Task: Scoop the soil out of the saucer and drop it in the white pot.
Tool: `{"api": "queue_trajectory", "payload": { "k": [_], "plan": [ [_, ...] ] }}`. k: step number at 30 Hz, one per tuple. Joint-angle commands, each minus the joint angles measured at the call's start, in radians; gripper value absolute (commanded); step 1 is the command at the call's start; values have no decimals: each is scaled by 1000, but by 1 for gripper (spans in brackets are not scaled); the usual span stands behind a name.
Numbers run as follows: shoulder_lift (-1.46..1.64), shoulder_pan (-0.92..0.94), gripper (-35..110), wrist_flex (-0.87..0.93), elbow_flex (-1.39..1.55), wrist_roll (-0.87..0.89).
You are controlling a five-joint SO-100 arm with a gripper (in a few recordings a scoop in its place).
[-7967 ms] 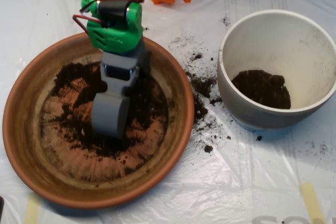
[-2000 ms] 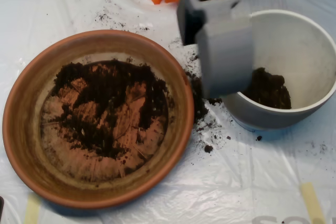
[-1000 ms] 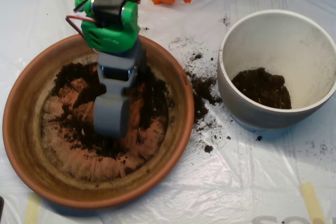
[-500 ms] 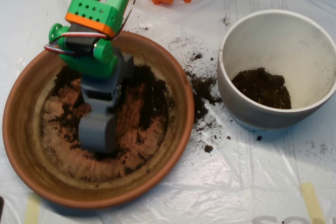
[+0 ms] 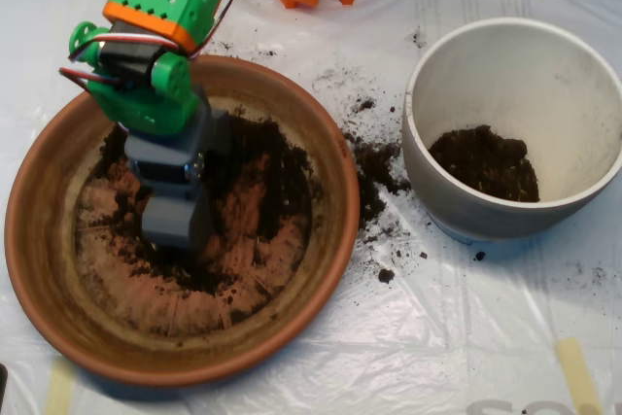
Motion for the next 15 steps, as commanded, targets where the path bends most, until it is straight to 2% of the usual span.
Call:
{"api": "queue_trajectory", "payload": {
  "k": [1, 15],
  "plan": [
    [107, 32, 26, -57, 107, -15],
    [275, 8, 31, -199, 391, -55]
  ]
}}
